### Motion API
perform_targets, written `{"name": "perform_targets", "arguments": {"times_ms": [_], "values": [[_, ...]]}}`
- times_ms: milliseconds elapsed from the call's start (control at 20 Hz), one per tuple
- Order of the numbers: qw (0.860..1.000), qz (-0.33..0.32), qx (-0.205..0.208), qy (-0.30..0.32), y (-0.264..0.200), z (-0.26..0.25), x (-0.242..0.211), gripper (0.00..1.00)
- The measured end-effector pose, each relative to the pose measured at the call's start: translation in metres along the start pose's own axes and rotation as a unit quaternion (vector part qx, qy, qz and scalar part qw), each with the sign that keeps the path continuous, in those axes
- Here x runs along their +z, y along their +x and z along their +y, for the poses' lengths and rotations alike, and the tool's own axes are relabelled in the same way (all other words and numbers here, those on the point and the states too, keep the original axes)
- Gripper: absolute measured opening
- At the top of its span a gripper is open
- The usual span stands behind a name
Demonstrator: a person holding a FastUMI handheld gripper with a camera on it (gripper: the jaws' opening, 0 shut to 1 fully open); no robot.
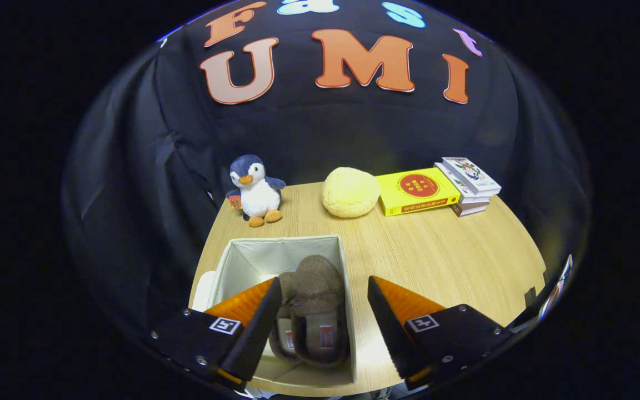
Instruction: Open the storage box then place both shoes into the box .Put the left shoe in first, then the right shoe, with the right side of both shoes facing outward in a uniform manner.
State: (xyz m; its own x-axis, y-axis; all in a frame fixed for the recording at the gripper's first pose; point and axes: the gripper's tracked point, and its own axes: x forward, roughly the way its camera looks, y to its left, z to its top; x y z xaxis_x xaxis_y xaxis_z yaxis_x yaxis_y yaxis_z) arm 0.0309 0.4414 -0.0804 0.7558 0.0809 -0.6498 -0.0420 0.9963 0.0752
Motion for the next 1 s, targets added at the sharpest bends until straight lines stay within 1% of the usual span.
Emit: {"name": "perform_targets", "arguments": {"times_ms": [50,100,250,450,700,850,1000], "values": [[1.0,-0.014,0.002,-0.005,-0.005,0.0,0.009,0.97],[1.0,-0.028,0.005,-0.011,-0.011,0.0,0.018,0.98],[0.997,-0.075,0.013,-0.019,-0.034,-0.004,0.047,0.98],[0.99,-0.139,0.027,-0.011,-0.066,-0.022,0.082,0.98],[0.978,-0.204,0.03,-0.037,-0.096,-0.071,0.115,0.98],[0.971,-0.232,0.03,-0.048,-0.111,-0.104,0.125,0.98],[0.966,-0.25,0.043,-0.047,-0.121,-0.125,0.133,0.98]]}}
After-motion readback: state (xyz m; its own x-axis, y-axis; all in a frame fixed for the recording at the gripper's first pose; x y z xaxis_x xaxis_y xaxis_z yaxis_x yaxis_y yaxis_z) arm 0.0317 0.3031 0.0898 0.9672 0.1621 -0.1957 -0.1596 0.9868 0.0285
